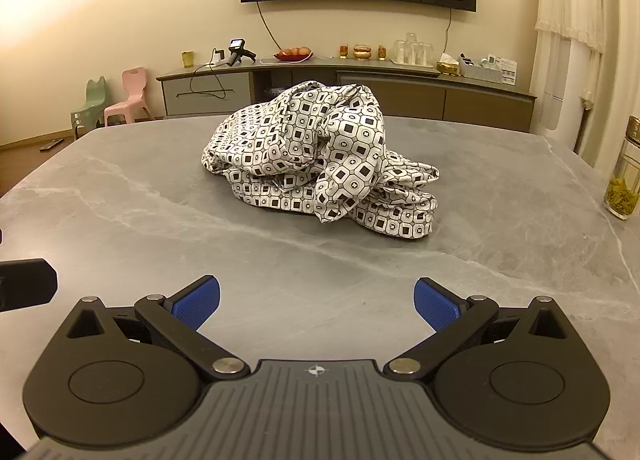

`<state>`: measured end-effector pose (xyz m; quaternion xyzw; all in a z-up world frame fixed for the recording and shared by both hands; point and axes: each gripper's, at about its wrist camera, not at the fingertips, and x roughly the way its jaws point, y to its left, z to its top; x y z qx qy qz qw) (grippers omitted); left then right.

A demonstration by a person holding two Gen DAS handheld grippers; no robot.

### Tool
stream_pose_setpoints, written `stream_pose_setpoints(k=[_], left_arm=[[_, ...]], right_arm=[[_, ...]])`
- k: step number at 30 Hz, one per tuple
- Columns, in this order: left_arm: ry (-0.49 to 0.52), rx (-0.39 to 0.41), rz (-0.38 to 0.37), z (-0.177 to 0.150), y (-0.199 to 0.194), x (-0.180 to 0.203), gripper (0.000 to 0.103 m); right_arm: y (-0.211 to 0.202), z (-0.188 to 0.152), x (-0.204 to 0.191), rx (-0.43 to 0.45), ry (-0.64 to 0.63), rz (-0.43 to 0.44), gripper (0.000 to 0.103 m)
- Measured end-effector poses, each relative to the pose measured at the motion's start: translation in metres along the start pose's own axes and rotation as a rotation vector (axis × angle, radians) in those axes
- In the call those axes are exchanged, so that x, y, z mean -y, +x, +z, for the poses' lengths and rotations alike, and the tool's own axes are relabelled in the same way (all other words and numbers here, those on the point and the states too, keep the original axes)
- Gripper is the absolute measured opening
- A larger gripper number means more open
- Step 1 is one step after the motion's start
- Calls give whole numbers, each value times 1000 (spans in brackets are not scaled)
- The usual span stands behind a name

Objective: Fold clothes
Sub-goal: 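Move both grippers toward the crumpled patterned shirt on the table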

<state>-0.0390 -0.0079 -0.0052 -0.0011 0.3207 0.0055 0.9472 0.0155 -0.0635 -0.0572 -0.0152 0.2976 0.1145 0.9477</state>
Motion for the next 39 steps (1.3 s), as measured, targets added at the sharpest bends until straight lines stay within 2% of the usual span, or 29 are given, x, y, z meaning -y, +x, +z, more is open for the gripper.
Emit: stream_pose_setpoints(k=[22,24,30,32,33,35,36,37,38,39], left_arm=[[18,-13,-10,1,-3,11,103],[21,-16,-13,1,-3,11,100],[32,-19,-26,6,-5,13,72],[39,-19,-30,9,-5,14,51],[42,-17,-31,11,-4,14,46],[46,-13,-35,17,-4,14,18],[46,-15,-39,19,-2,12,11],[42,-18,-42,21,0,10,2],[35,-18,-49,22,2,8,1],[26,-20,-57,23,5,5,0]], right_arm=[[-3,0,0,2,-1,14,102],[-4,0,0,3,-2,15,102],[-4,2,-1,6,4,28,102],[-4,3,-1,8,9,36,102],[-4,3,-1,9,12,40,101],[-4,5,-1,11,17,48,93],[-4,5,-1,12,20,52,81],[-2,6,-1,7,23,55,61],[0,6,-1,-3,26,59,49],[2,5,-2,-13,28,63,31]])
